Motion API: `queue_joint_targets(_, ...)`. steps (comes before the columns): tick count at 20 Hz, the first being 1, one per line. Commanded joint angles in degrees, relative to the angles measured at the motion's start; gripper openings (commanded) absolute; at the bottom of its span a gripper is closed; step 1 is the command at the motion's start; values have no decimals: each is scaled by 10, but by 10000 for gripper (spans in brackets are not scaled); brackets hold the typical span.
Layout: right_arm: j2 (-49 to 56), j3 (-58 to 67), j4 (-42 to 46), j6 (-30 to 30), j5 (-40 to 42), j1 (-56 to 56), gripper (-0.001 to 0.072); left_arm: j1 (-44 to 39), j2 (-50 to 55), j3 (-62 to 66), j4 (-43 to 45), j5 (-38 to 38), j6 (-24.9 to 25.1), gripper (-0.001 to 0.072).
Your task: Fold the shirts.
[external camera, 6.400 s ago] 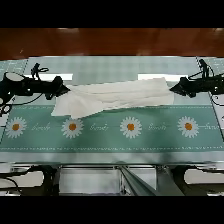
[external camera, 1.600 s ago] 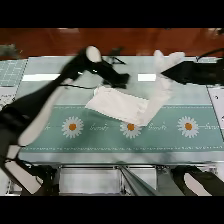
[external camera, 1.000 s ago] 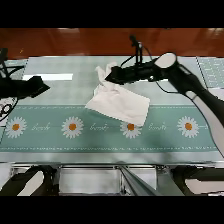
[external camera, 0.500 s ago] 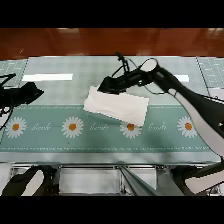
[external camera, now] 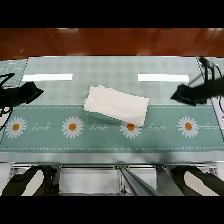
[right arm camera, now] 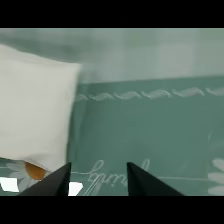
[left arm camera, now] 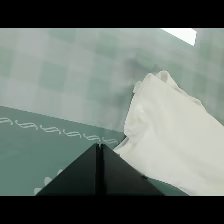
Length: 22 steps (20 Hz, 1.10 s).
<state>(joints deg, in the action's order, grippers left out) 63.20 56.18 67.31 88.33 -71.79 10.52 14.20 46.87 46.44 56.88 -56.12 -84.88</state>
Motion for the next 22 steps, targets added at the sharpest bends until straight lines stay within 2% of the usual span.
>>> queue_joint_targets(1, -57, -199, -118, -47, 101, 90, 414, 0, 0, -7, -22, 0, 0, 17)
queue_joint_targets(6, 89, -235, -376, -189, 147, 51, 414, 1, 0, -49, -29, 0, 0, 17)
queue_joint_targets(8, 150, -226, -442, -228, 148, 22, 414, 1, 0, -64, -29, 0, 0, 17)
queue_joint_targets(15, 270, -105, -462, -223, 151, -117, 403, 1, 0, -68, -29, 7, 0, 17)
queue_joint_targets(16, 277, -87, -459, -223, 151, -133, 360, 1, 0, -68, -29, 7, 0, 17)
queue_joint_targets(17, 280, -71, -455, -216, 145, -146, 261, 1, 0, -68, -29, 7, 0, 17)
queue_joint_targets(18, 278, -52, -453, -228, 129, -156, 26, 1, 0, -68, -29, 7, 0, 17)
queue_joint_targets(20, 267, 4, -433, -224, 107, -177, 26, 1, 0, -68, -29, 7, 0, 17)
queue_joint_targets(22, 248, 87, -358, -171, 105, -204, 25, 1, 0, -68, -29, 7, 0, 17)
